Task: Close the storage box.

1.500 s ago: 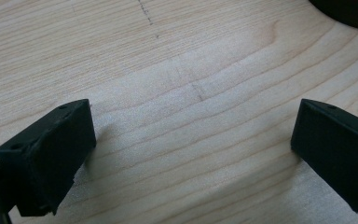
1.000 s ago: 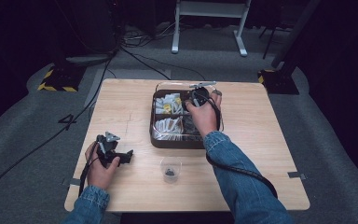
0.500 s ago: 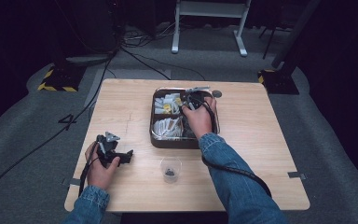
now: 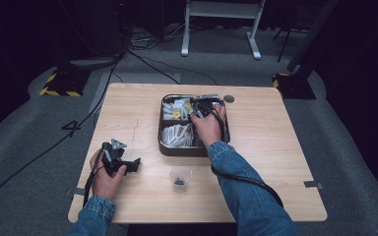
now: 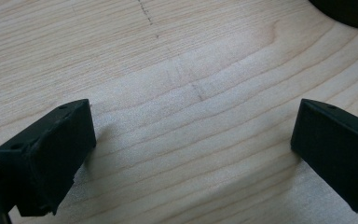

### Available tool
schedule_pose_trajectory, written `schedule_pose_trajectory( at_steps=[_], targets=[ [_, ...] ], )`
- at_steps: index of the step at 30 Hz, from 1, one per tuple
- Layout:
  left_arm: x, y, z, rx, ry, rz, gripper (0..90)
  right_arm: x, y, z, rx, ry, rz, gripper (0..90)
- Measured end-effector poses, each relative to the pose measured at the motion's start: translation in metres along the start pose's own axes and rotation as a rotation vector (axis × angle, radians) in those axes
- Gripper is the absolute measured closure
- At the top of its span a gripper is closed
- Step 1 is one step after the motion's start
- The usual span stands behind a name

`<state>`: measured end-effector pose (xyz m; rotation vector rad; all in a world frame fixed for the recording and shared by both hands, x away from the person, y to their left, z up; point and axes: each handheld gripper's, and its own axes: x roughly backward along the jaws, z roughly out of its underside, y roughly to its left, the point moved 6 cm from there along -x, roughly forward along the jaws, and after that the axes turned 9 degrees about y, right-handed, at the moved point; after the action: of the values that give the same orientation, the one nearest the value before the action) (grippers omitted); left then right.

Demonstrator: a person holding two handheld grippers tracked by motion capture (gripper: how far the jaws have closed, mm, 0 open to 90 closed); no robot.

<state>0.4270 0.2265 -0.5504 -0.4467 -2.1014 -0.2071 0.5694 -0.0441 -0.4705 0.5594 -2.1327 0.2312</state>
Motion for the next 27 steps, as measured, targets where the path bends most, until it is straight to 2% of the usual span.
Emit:
schedule_pose_trajectory(
  at_steps=[18,24,27],
  targets=[
    [0.0000,0.0000,0.0000,0.000,0.000,0.000,0.2,-0.0038,0.0003,0.0023,0.002,-0.015,0.000,59.1],
    [0.0000,0.0000,0.0000,0.000,0.000,0.000,0.2,-0.0037,-0.0004,0.0025,0.001,-0.017,-0.015,58.8],
    [0.0000,0.0001,0.0000,-0.001,0.000,0.000,0.2,-0.0011,-0.0013,0.0007,-0.009,-0.036,-0.032,53.1]
  ],
)
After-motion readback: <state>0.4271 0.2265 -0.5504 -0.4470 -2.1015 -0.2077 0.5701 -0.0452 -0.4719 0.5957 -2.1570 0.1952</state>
